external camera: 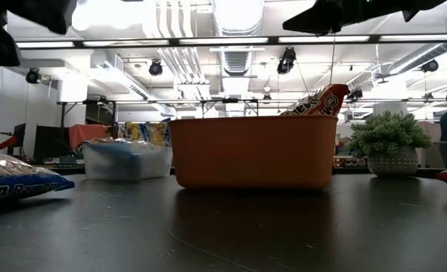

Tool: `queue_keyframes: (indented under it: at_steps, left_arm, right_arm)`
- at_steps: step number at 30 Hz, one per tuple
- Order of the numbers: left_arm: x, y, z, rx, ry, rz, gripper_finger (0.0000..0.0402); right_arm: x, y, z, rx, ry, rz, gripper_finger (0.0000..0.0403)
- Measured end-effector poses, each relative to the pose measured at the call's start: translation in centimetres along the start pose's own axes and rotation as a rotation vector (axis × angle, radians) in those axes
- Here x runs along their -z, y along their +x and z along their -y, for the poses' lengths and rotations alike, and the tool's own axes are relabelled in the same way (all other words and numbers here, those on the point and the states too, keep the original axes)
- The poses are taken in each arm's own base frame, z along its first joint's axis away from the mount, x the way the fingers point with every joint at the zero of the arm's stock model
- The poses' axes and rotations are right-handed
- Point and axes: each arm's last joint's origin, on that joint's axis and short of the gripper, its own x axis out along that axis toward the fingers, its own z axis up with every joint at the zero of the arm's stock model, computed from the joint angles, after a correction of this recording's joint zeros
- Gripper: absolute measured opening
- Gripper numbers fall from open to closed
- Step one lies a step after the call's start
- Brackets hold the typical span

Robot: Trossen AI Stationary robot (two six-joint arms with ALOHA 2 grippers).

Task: Sort Maruchan noodles
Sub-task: Put the blue noodle packet into the transparent bin

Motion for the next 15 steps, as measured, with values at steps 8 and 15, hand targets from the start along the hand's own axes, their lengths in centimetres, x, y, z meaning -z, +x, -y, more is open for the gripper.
queue_keyframes:
  at_steps: [8,15]
  left_arm:
    - [0.4,-2.2,-2.9,-0.01,0.022,0.246,0.0075]
    - [1.7,-2.7,-7.3,0.071,-0.166,0.364,0.0075]
  right_arm:
    - [0.0,0.0,0.0,0.0,0.001,0.0,0.0034]
    - [0.0,0.0,0.0,0.0,0.005,0.0,0.0034]
